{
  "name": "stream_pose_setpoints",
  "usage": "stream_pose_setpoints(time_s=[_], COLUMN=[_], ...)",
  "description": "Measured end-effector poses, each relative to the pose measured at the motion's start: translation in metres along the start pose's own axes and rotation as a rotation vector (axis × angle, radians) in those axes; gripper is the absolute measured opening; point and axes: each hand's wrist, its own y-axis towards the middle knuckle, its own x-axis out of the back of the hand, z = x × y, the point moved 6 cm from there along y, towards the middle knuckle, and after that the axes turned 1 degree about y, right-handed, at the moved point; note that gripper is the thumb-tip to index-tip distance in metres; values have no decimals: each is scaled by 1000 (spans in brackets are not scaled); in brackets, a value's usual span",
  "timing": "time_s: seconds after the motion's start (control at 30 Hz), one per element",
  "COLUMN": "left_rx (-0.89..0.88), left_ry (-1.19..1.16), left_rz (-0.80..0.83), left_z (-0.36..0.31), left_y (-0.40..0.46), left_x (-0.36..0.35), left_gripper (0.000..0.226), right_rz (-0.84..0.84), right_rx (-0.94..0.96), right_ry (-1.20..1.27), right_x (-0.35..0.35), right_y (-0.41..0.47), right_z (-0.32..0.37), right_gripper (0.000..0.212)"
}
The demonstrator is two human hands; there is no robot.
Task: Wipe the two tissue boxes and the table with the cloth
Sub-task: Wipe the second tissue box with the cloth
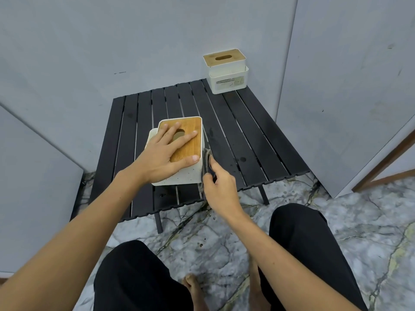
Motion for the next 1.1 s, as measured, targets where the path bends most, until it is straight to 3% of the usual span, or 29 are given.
stream_pose_setpoints(time_s=[0.13, 0.47, 0.67, 0.9, 1.1], left_rx=[11, 18, 27, 47, 181], left_ry=[-25, -27, -23, -35, -104], left_rz=[-28, -50, -57, -48, -12], left_z=[-2, -5, -5, -6, -11], left_y=[-2, -4, -4, -4, 3], left_x=[-1, 0, -1, 1, 2], left_gripper=[81, 82, 83, 86, 88], right_rz=[28, -21, -11, -57, -63], right_rx=[-43, 64, -45, 39, -12], right_ry=[-33, 2, -55, -17, 28], right_x=[-5, 0, -8, -13, 3], right_y=[-11, 3, -4, -13, 5], right_z=[-11, 6, -19, -10, -6], right_gripper=[52, 49, 51, 52, 51])
